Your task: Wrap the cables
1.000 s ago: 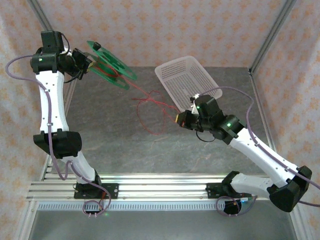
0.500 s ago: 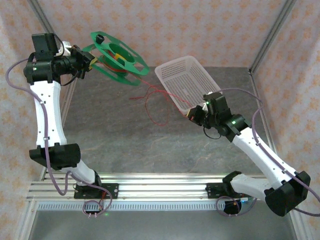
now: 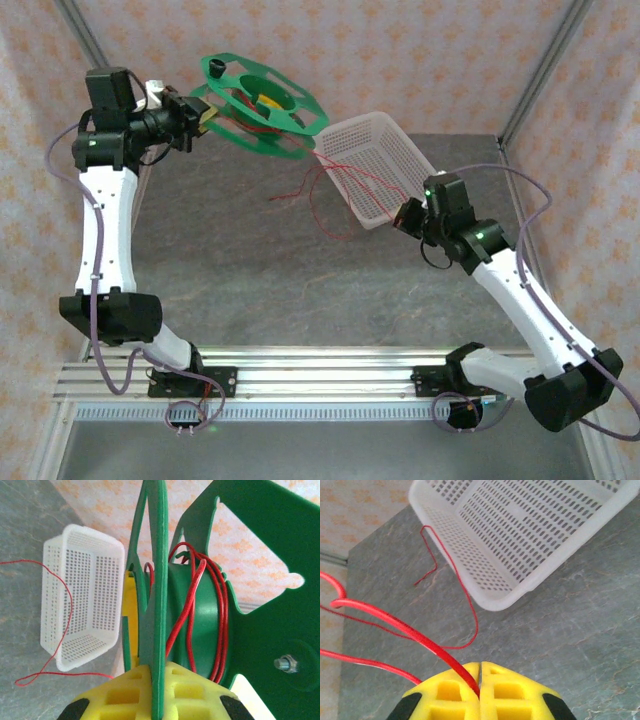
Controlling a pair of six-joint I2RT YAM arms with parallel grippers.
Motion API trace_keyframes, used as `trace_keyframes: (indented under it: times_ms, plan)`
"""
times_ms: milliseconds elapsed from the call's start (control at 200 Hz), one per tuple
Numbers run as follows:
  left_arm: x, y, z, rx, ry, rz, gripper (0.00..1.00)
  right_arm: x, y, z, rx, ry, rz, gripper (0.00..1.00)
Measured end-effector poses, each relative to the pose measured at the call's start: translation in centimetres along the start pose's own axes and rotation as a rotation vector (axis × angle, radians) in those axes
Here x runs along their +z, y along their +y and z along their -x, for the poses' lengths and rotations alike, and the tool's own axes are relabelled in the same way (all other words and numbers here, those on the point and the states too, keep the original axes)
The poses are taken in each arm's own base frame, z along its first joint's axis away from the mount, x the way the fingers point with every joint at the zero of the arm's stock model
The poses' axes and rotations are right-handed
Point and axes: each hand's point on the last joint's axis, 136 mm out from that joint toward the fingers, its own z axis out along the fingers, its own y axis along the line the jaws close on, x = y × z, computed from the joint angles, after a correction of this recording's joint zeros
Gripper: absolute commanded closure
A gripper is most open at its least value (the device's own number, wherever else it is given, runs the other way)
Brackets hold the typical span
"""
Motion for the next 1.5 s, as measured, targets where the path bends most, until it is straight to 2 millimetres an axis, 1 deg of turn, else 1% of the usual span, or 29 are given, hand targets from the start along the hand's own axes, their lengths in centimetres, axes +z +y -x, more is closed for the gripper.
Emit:
trace_keyframes:
  times_ms: [130,235,415,551,661,871,986,1111,1181,1336,1497]
  plan:
    - [0.7,-0.3,-2.2,0.036,0.047,-0.003,1.00,1.4,-1.7,0.7,0.025,0.007,-0.059,1.00]
    - [1.1,-0.1,-4.1,0.067,0.091,0.006,1.00,2.6,-3.3,1.4,0.050,0.012,-0.106,1.00]
    - [1.8,0.4,-6.9,0.117,0.159,0.026,1.00,5.2,-6.4,2.6,0.105,0.037,-0.173,1.00]
    - [2.5,0.5,-9.2,0.157,0.219,0.029,1.00,7.0,-7.9,3.1,0.143,0.063,-0.193,1.00]
    - [2.9,0.3,-11.0,0.198,0.264,0.026,1.00,8.5,-8.4,3.5,0.165,0.088,-0.197,1.00]
    - [3.2,0.5,-15.0,0.276,0.361,0.033,1.00,10.9,-7.9,4.8,0.203,0.117,-0.154,1.00]
    - [2.4,0.6,-17.3,0.340,0.411,0.031,1.00,11.7,-7.2,4.8,0.232,0.142,-0.112,1.00]
    - [1.3,0.8,-19.2,0.418,0.446,0.029,1.00,11.9,-6.1,4.8,0.257,0.164,-0.064,1.00]
    - [1.0,1.4,-20.4,0.482,0.474,0.046,1.00,12.0,-5.7,5.1,0.264,0.167,-0.049,1.00]
    - [0.5,3.4,-24.0,0.658,0.564,0.103,1.00,12.1,-4.6,6.4,0.260,0.162,-0.024,1.00]
    - [0.4,5.2,-25.9,0.838,0.593,0.160,1.00,11.8,-4.0,7.3,0.268,0.165,-0.011,1.00]
